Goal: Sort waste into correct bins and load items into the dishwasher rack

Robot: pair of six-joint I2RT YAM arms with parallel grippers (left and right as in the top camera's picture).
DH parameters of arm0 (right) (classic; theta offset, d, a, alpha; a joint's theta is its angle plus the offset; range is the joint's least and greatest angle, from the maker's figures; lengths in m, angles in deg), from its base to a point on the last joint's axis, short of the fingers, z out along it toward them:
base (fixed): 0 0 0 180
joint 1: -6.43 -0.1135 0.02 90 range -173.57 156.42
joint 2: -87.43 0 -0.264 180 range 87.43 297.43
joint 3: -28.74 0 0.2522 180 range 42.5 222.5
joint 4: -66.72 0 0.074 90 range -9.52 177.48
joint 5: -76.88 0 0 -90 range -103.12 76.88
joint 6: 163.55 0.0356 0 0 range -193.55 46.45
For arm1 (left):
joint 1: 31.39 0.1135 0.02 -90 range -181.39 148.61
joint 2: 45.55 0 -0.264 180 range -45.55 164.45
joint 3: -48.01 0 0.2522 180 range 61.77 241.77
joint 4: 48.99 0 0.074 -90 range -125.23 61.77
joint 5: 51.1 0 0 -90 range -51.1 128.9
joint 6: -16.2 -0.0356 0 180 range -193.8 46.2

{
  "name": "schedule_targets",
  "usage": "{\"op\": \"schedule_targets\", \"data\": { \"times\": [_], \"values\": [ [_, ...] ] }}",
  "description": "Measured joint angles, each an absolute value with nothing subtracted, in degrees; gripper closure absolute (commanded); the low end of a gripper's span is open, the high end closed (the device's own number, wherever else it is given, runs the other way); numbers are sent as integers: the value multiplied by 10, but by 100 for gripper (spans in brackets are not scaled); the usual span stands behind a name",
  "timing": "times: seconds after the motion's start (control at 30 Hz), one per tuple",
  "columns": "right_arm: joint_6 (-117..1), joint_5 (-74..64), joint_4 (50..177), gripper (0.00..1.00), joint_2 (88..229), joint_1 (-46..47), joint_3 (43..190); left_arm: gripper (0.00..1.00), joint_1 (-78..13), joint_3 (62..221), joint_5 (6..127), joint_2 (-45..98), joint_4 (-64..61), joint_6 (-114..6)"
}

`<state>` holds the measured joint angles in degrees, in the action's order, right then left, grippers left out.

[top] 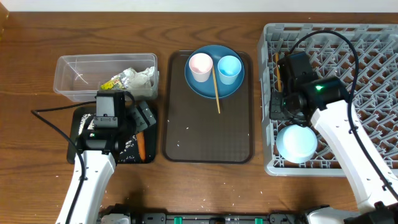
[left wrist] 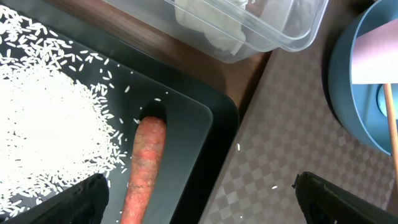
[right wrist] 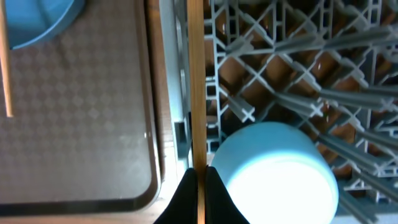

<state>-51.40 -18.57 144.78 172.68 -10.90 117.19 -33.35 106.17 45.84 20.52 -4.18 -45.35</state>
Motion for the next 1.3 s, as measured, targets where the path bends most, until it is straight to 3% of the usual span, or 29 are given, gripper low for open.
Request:
{"op": "schedule_targets", "data": {
  "times": [0.47,0.53,0.57,0.63,0.7,1.0,1.3],
  "values": [
    [-542,-194,1348,98,1727,-109,1085,2,-334,1062,458,205,-42,-453],
    [-545,-194,1347,87,1727,-109,1084,2,-334,1062,458,205,-42,-453],
    [-545,-195,1345,73,1727,-109,1084,2,-333,1062,458,205,-42,-453],
    [-548,-196,1345,57,1727,-109,1084,2,-334,1062,458,205,-42,-453],
    [-548,-196,1345,53,1727,-109,1084,2,-333,1062,458,205,-42,-453],
    [-552,-185,1350,56,1727,-109,1089,2,-333,1062,458,205,-42,-453],
    [-537,-48,1306,73,1726,-122,1185,2,-333,1062,459,205,-42,-453]
  ]
}}
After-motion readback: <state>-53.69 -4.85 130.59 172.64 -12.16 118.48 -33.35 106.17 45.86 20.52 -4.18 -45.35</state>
